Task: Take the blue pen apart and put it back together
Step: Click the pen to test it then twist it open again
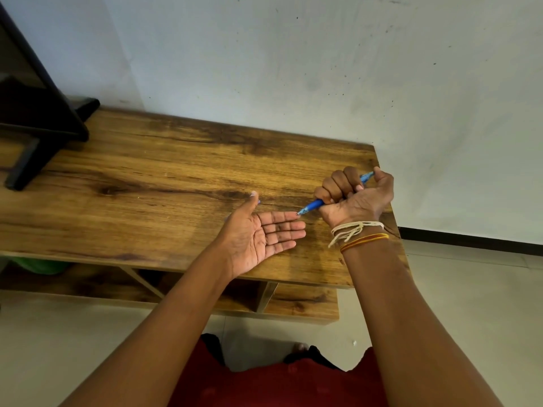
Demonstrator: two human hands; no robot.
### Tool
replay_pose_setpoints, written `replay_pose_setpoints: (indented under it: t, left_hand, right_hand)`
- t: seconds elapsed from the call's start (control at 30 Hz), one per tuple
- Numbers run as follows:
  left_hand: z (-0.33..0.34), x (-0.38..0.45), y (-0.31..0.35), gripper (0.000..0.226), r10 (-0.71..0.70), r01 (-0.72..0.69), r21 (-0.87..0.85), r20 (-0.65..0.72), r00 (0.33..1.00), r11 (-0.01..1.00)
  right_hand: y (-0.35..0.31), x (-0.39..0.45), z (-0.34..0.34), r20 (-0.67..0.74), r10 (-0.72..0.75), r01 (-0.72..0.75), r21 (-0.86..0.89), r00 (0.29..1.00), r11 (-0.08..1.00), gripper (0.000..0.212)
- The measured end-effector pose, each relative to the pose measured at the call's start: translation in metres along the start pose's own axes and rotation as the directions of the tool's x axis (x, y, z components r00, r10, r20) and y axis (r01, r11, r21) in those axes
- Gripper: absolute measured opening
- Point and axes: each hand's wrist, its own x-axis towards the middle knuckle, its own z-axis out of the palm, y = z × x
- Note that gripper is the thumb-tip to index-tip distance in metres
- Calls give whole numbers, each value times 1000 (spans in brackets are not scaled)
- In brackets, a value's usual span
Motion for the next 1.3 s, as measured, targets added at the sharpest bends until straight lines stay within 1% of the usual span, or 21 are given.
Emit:
replay_pose_setpoints:
  t: [0.33,0.57,0.73,0.9,1.07,1.3]
  left_hand:
    - [0,0,1,80,3,-3,-3,-2,1000,1000]
    - [2,-1,1,81,4,-4,14,-6,1000,1000]
    - [3,-2,1,81,7,-7,27,-22,1000,1000]
    - [3,-2,1,80,10,-9,29,-35,999,1000]
    - [3,-3,1,80,14,-13,30,-34,999,999]
    - [3,-3,0,78,22,-21,25,-33,999,999]
  right_hand:
    - [1,-1,2,-2,22,-22,9,1000,1000,56]
    - [1,-4,11,49,11,-7,-97,999,995,55]
    - [3,-10,21,117,-1,28,-229,993,973,54]
    - [6,-14,28,190,10,43,-273,982,961,57]
    - [6,-15,32,224,7,57,-278,975,959,57]
    - [5,-15,29,189,1,49,-263,982,964,55]
